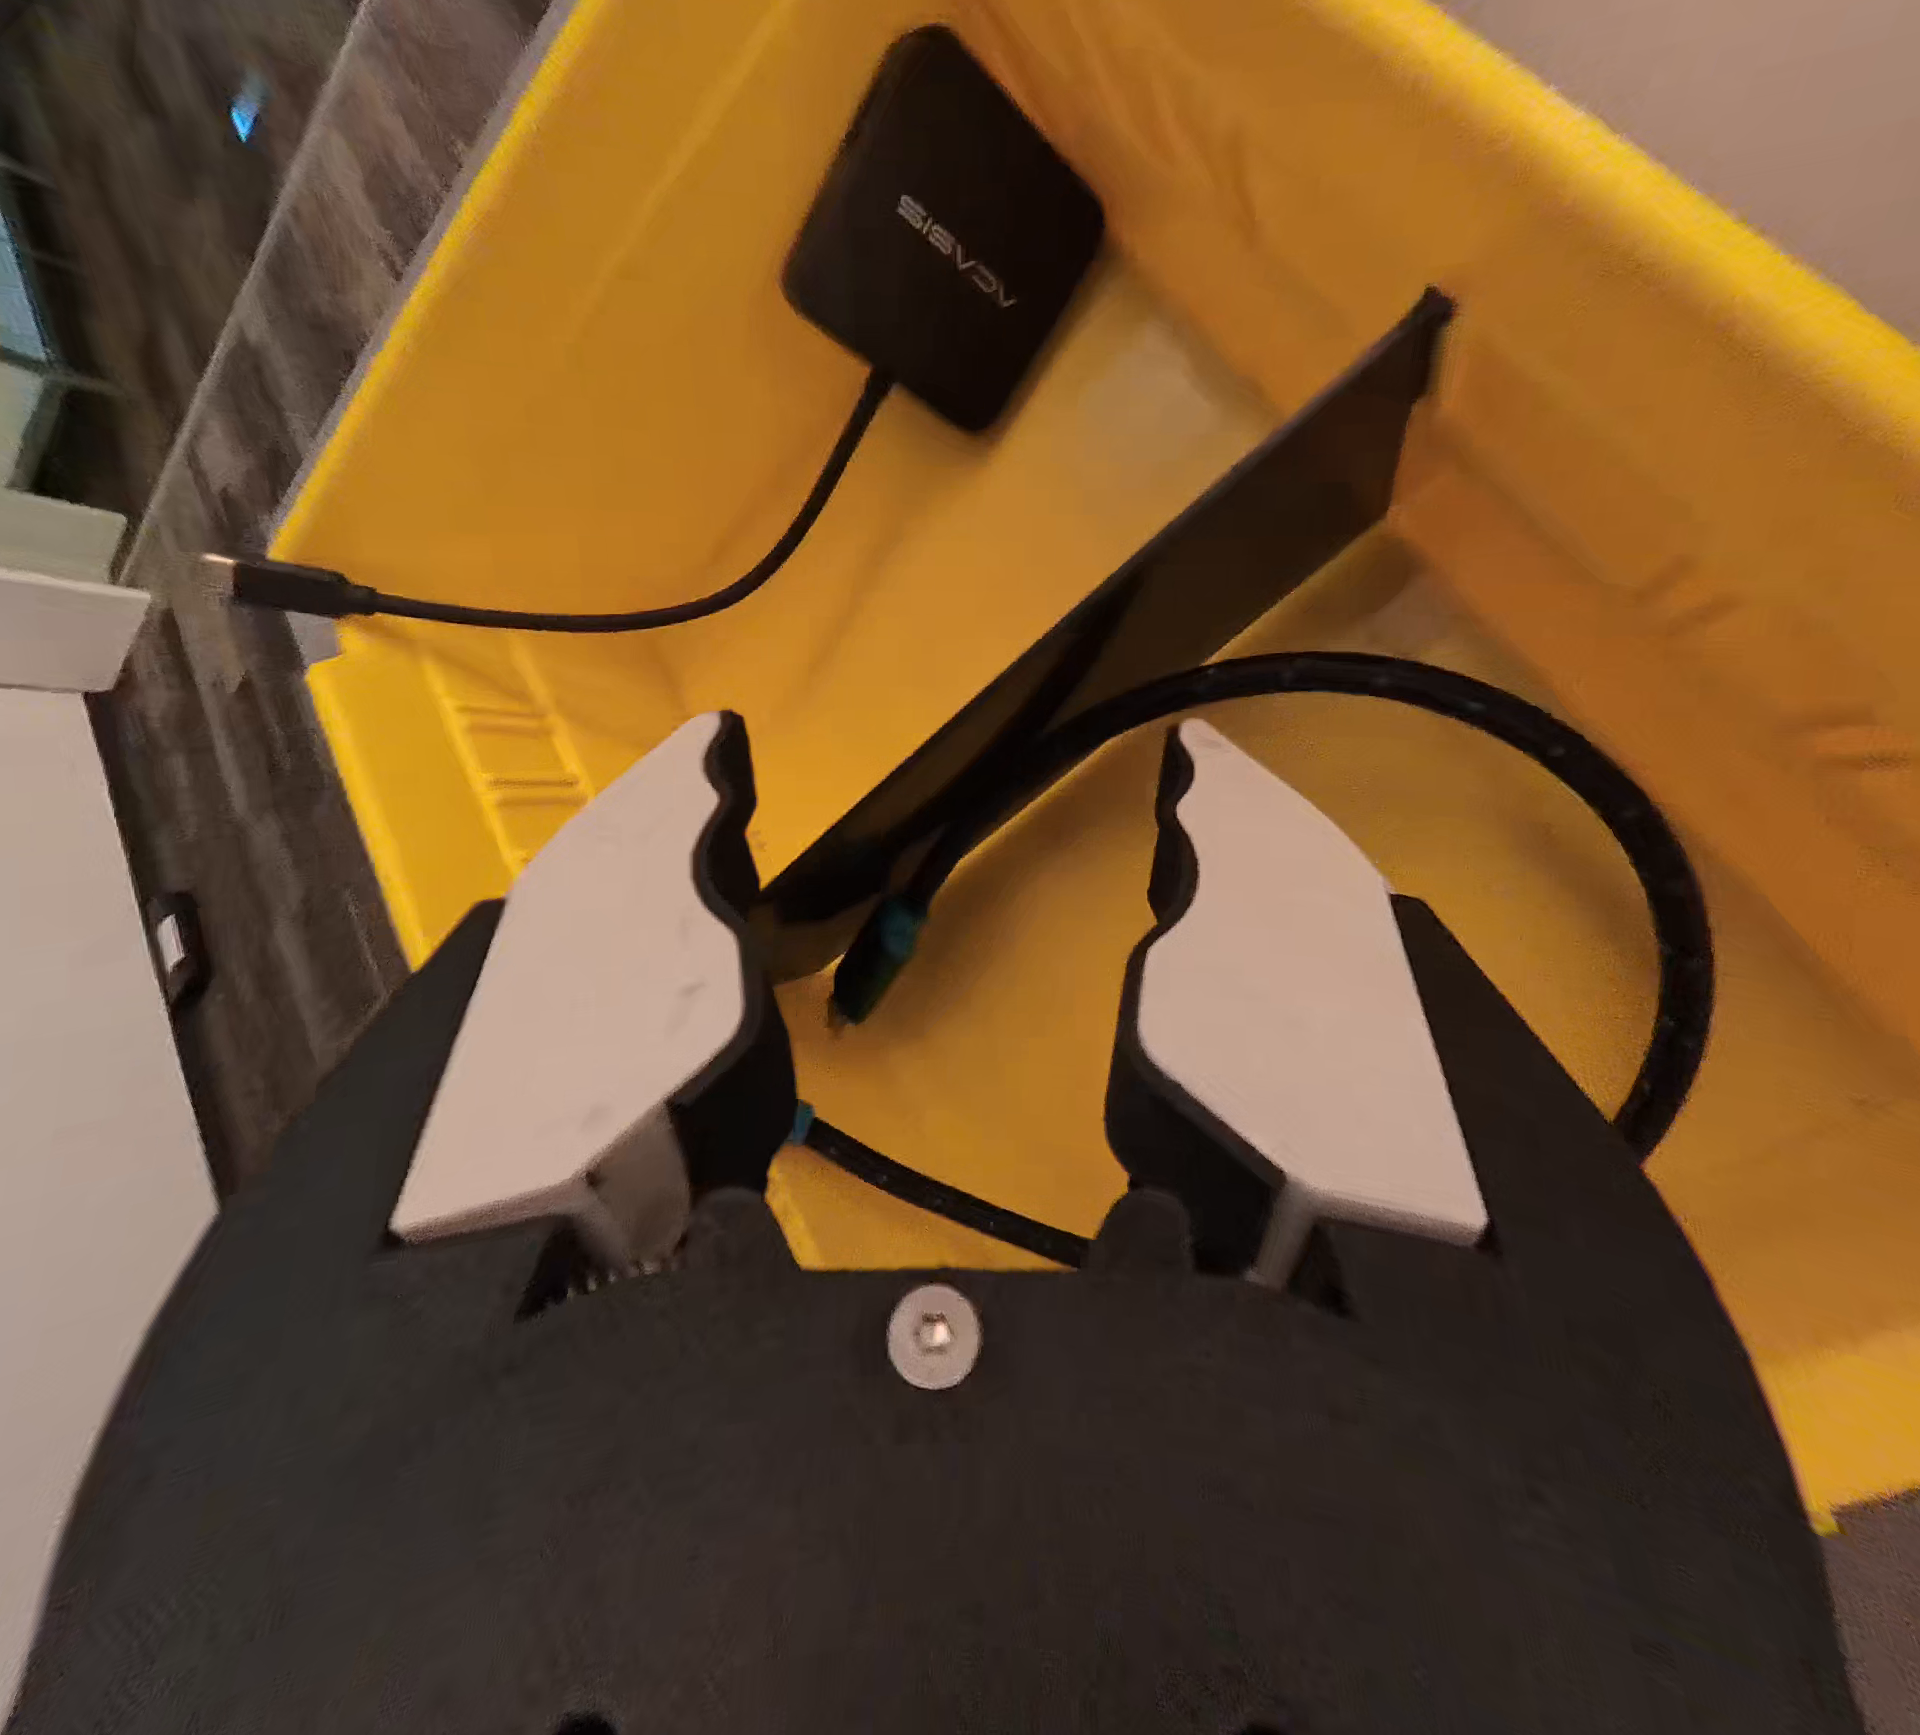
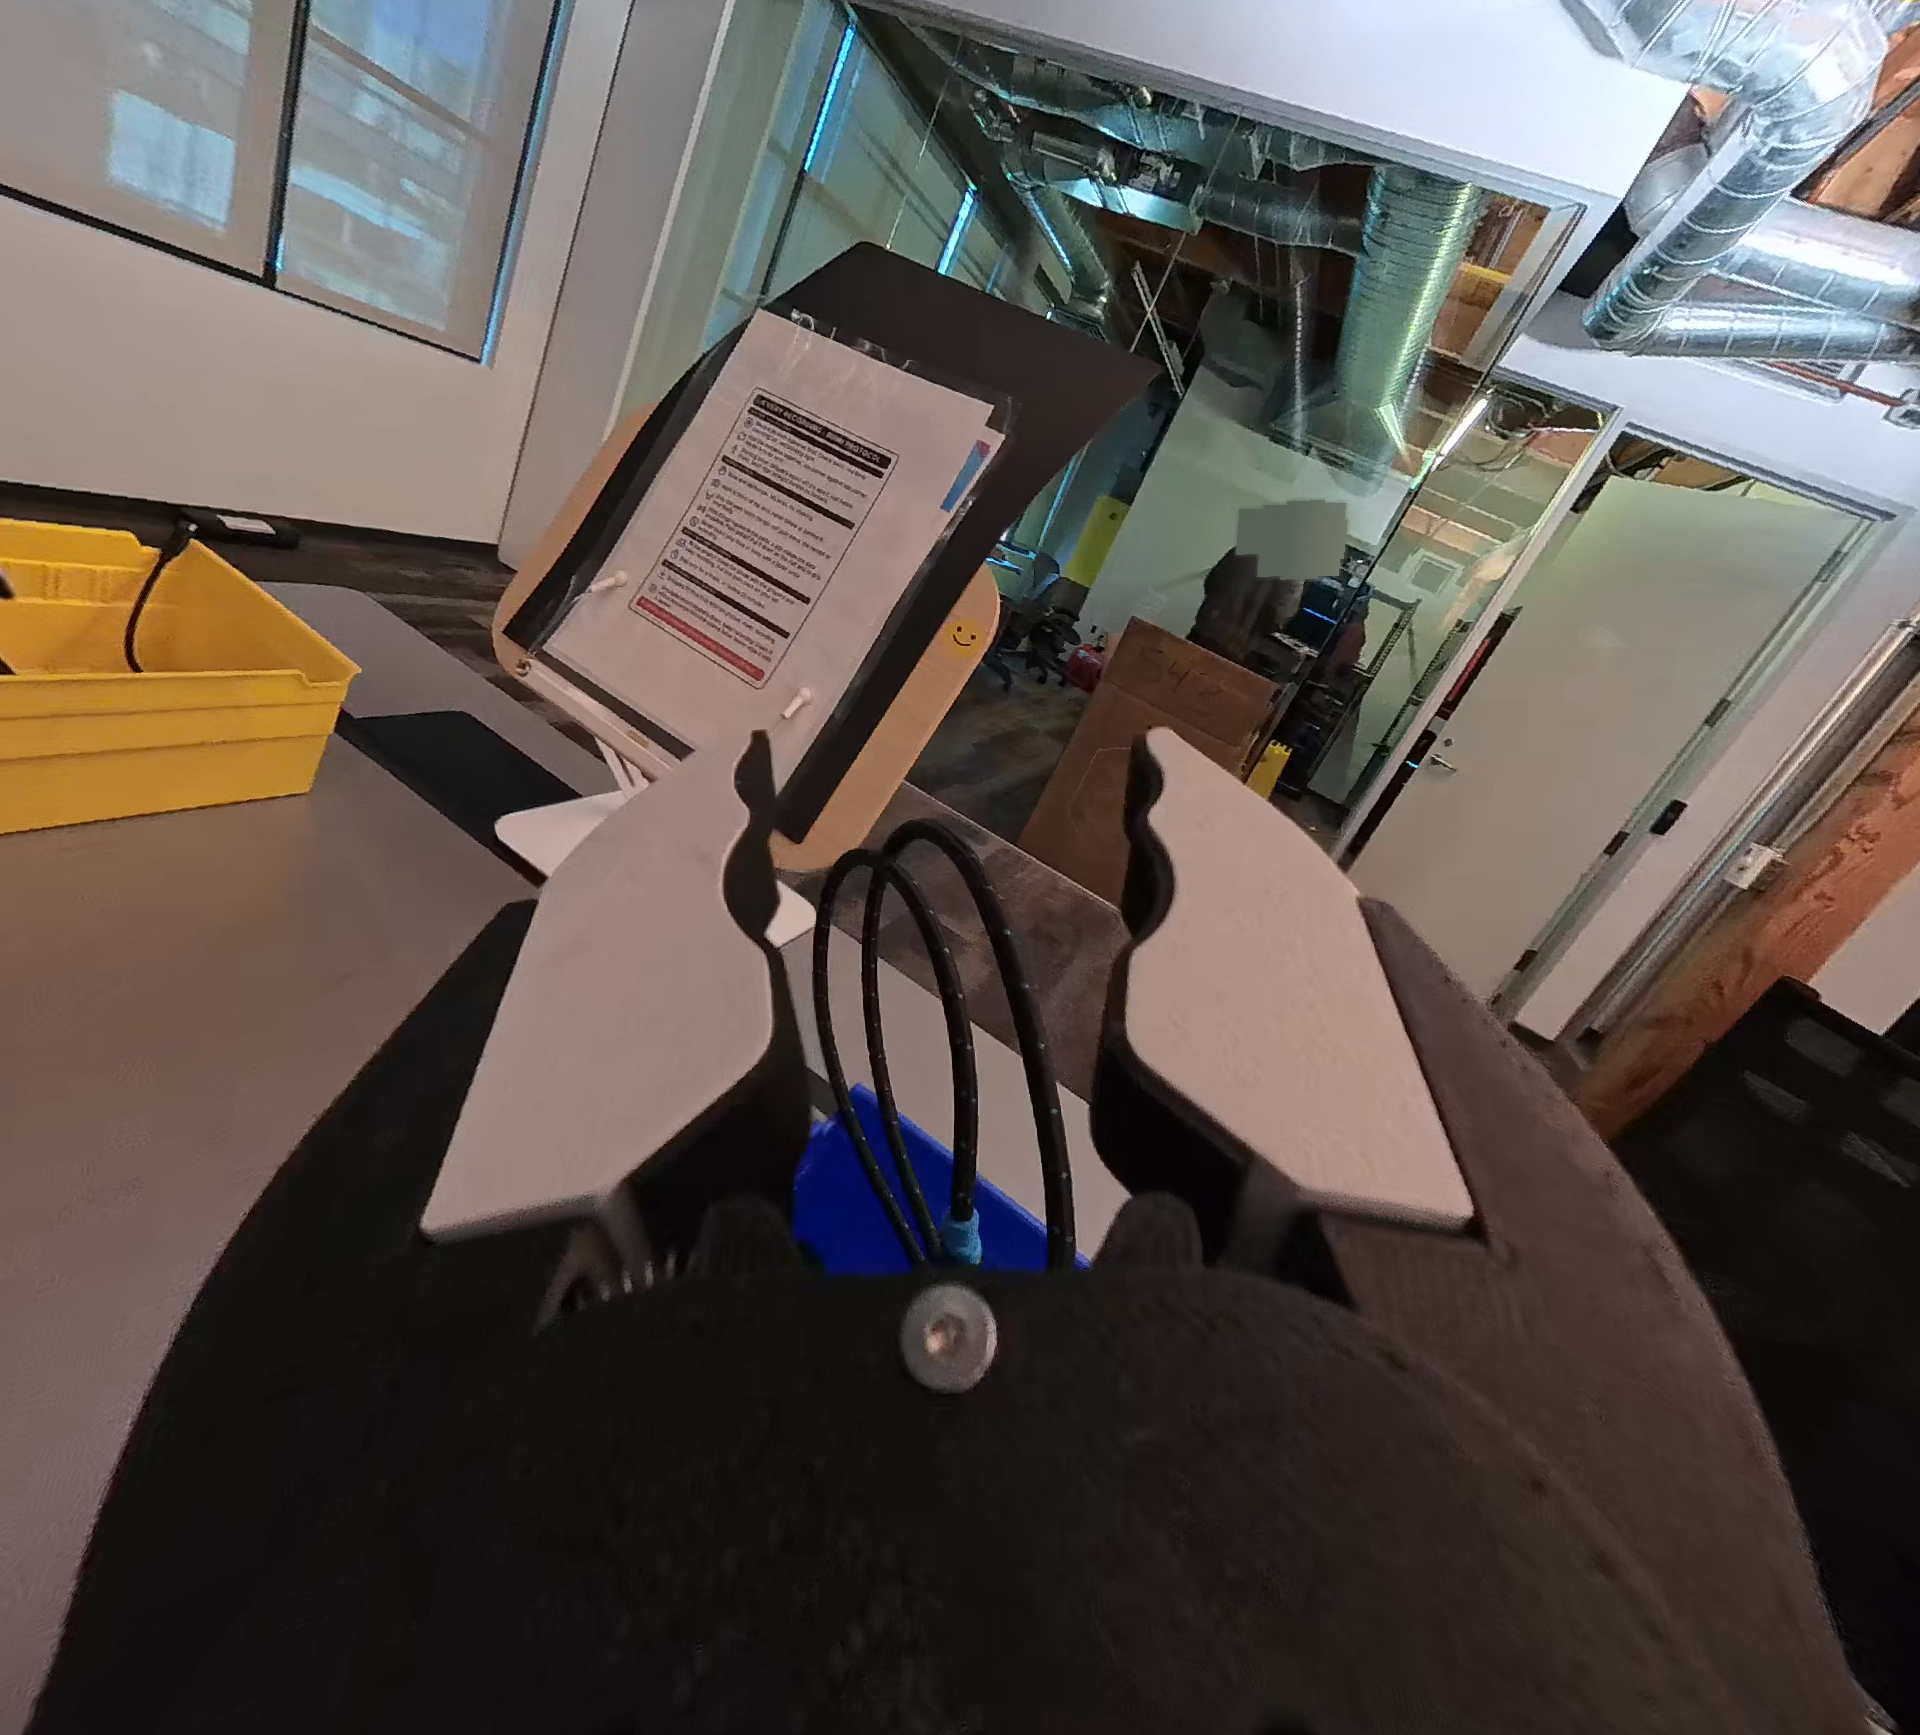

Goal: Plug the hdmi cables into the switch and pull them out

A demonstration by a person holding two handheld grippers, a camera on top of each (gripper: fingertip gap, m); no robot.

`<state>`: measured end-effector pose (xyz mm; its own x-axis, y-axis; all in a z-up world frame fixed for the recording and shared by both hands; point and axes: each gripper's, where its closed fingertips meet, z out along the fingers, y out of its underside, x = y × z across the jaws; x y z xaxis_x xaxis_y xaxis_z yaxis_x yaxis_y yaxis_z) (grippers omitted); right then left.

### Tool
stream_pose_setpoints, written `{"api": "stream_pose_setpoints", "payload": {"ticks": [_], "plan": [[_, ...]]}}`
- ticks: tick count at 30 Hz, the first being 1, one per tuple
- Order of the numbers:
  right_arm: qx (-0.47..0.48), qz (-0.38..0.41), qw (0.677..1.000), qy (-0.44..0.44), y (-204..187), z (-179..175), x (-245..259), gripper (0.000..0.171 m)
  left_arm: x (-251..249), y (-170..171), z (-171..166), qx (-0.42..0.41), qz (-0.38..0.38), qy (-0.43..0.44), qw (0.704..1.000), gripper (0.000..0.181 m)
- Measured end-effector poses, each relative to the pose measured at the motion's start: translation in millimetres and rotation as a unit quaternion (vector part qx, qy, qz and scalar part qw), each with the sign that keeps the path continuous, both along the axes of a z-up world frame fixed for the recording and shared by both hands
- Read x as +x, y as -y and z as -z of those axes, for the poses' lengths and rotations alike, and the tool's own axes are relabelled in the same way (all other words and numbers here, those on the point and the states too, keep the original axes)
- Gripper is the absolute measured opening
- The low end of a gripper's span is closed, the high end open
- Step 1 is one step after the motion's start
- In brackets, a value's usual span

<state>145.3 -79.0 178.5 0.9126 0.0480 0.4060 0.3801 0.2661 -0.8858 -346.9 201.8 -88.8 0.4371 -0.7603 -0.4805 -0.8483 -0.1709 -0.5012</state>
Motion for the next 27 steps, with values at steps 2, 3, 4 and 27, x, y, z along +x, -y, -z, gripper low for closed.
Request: {"api": "stream_pose_setpoints", "payload": {"ticks": [2, 3, 4, 27], "plan": [[0.003, -0.002, 1.0, -0.002, 1.2, -0.7, 1.3, 0.065, -2.1, 0.7, -1.5, 0.009, 0.007, -0.012, 1.0, 0.077], [0.003, -0.001, 1.0, -0.002, 1.7, -0.7, 2.5, 0.065, -3.5, -0.5, 0.0, 0.016, 0.008, -0.024, 1.0, 0.078], [0.003, 0.0, 1.0, -0.003, 2.2, -0.6, 3.6, 0.065, -3.9, -1.5, 4.5, 0.016, 0.008, -0.036, 0.999, 0.078], [0.016, -0.009, 1.0, -0.007, 13.2, -6.1, 4.7, 0.058, 36.3, 67.5, -190.2, 0.262, 0.071, 0.162, 0.949, 0.006]]}}
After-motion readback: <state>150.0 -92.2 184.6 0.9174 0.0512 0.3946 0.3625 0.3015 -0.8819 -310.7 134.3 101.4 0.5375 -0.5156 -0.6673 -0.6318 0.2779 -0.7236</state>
